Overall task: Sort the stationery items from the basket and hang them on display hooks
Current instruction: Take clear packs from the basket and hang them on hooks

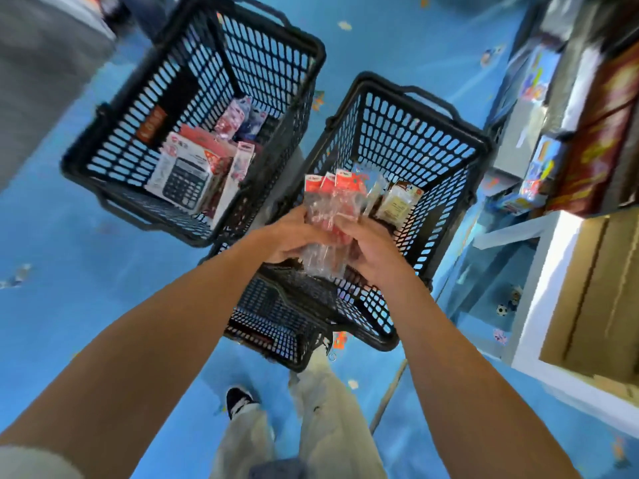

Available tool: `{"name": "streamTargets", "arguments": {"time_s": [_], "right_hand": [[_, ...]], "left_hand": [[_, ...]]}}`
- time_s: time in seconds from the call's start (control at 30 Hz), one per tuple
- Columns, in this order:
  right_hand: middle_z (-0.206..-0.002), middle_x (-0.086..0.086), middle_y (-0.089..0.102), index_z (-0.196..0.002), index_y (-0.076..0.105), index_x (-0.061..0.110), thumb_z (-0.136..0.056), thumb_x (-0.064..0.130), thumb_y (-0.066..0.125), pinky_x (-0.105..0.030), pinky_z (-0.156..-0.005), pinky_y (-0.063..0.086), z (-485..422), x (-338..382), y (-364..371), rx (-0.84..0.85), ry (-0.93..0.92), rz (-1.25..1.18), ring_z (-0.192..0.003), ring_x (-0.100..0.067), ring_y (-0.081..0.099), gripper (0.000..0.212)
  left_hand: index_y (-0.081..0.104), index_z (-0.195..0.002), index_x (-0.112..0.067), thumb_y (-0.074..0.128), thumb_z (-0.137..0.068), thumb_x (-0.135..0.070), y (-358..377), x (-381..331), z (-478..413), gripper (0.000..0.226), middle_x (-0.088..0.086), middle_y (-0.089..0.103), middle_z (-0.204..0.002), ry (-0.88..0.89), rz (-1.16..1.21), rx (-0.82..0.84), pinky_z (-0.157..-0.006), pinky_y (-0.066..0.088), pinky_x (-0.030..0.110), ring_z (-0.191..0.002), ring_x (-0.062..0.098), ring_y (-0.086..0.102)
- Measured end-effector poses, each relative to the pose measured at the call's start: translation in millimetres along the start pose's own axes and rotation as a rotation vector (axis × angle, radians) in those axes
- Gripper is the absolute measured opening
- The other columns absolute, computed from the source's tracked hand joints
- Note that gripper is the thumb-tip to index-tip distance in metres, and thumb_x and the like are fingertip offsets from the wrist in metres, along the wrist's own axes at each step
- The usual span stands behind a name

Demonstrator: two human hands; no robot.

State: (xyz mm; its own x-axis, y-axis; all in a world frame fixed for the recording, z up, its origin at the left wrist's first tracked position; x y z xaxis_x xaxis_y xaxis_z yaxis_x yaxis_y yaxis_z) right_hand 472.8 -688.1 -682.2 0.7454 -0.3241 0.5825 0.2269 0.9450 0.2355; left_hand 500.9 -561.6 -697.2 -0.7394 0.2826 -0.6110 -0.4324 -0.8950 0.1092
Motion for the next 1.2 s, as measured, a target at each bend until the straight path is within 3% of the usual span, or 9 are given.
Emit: {"name": "streamTargets", "arguments": {"time_s": [0.13, 0.27, 0.47, 0.57, 0.67, 0.77, 0.97, 1.1, 1.2], "right_hand": [[-0.081, -0.001, 0.072, -0.107, 0.07, 0.01, -0.092, 0.009, 0.071, -0.045, -0.087, 0.052, 26.0, -9.6, 58.2, 0.099, 0.0, 0.142, -0.084, -0.021, 0.067, 0.015], [-0.096, -0.007, 0.074, -0.117, 0.069, 0.006, -0.097, 0.008, 0.066, -0.044, -0.081, 0.058, 56.8, -42.1, 128.6, 0.226, 0.023, 0.355, -0.091, -0.022, 0.071, 0.02], [-0.089, -0.004, 0.074, -0.106, 0.071, 0.01, -0.099, 0.008, 0.061, -0.054, -0.087, 0.057, 123.6, -128.1, 237.8, 0.43, 0.028, 0.641, -0.092, -0.025, 0.07, 0.013], [-0.075, 0.0, 0.072, -0.095, 0.07, 0.01, -0.101, 0.007, 0.056, -0.057, -0.093, 0.054, 168.2, -185.2, 296.2, 0.537, 0.035, 0.79, -0.087, -0.025, 0.067, 0.016], [-0.095, -0.015, 0.066, -0.104, 0.07, 0.01, -0.103, 0.007, 0.052, -0.061, -0.101, 0.048, 215.6, -248.5, 352.8, 0.601, 0.033, 0.933, -0.093, -0.031, 0.06, 0.018], [-0.085, -0.01, 0.062, -0.098, 0.069, 0.015, -0.101, 0.012, 0.058, -0.055, -0.095, 0.051, 265.1, -312.2, 405.9, 0.68, 0.03, 1.055, -0.087, -0.024, 0.059, 0.012], [-0.086, -0.002, 0.067, -0.098, 0.071, 0.02, -0.096, 0.016, 0.066, -0.053, -0.103, 0.046, 378.2, -447.3, 498.9, 0.899, 0.067, 1.2, -0.09, -0.017, 0.063, 0.007], [-0.095, -0.003, 0.068, -0.094, 0.068, 0.021, -0.095, 0.014, 0.068, -0.049, -0.092, 0.052, 460.3, -531.9, 547.1, 1.11, 0.069, 1.311, -0.093, -0.018, 0.064, 0.007], [-0.093, 0.0, 0.07, -0.096, 0.067, 0.02, -0.092, 0.016, 0.073, -0.037, -0.072, 0.054, 520.7, -585.0, 577.2, 1.251, 0.06, 1.377, -0.089, -0.015, 0.068, 0.009]], "left_hand": [[0.067, -0.118, -0.021, 0.092, -0.06, -0.018, -26.0, 23.2, 48.1, 0.063, 0.008, 0.075, -0.116, 0.053, 0.198, 0.061, -0.103, 0.053, 0.053, -0.115, 0.03, 0.069], [0.073, -0.103, -0.019, 0.069, -0.083, -0.008, -60.7, 62.9, 107.3, 0.023, 0.006, 0.077, -0.092, 0.096, 0.295, 0.033, -0.076, 0.062, 0.037, -0.09, 0.024, 0.074], [0.066, -0.117, 0.002, 0.071, -0.064, -0.004, -122.4, 156.3, 226.0, 0.053, 0.02, 0.067, -0.105, 0.142, 0.42, -0.159, -0.104, 0.047, 0.054, -0.1, 0.034, 0.061], [0.069, -0.102, -0.009, 0.077, -0.053, -0.008, -143.7, 209.0, 296.8, 0.049, 0.01, 0.07, -0.09, 0.192, 0.486, -0.249, -0.093, 0.055, 0.047, -0.089, 0.027, 0.066], [0.066, -0.102, -0.008, 0.07, -0.061, -0.004, -167.3, 272.8, 368.4, 0.041, 0.011, 0.066, -0.089, 0.208, 0.565, -0.399, -0.088, 0.052, 0.042, -0.085, 0.027, 0.063], [0.065, -0.097, -0.005, 0.067, -0.077, 0.006, -187.7, 338.9, 442.2, 0.023, 0.01, 0.067, -0.086, 0.259, 0.656, -0.514, -0.081, 0.053, 0.034, -0.078, 0.022, 0.063], [0.054, -0.135, 0.01, 0.069, -0.087, 0.007, -207.5, 482.6, 597.1, 0.051, 0.024, 0.059, -0.126, 0.368, 0.842, -0.724, -0.113, 0.042, 0.061, -0.126, 0.041, 0.057], [0.036, -0.144, 0.012, 0.076, -0.086, 0.005, -204.4, 584.0, 691.3, 0.071, 0.028, 0.058, -0.132, 0.422, 1.022, -0.974, -0.111, 0.041, 0.066, -0.129, 0.043, 0.056], [0.049, -0.141, -0.003, 0.083, -0.082, -0.004, -190.6, 640.1, 763.9, 0.068, 0.021, 0.066, -0.125, 0.452, 1.068, -1.151, -0.105, 0.049, 0.063, -0.119, 0.037, 0.065]]}}
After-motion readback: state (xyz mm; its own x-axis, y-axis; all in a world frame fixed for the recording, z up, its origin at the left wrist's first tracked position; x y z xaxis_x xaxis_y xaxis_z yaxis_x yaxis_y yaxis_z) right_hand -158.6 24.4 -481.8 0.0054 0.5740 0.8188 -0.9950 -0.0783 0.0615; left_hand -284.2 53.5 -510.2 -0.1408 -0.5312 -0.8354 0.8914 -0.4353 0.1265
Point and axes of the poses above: each hand's wrist, its own z-axis away from the middle knuckle, its own y-axis out of the palm, x = y × z, the point moved 10 cm from there along -z, towards the middle knuckle
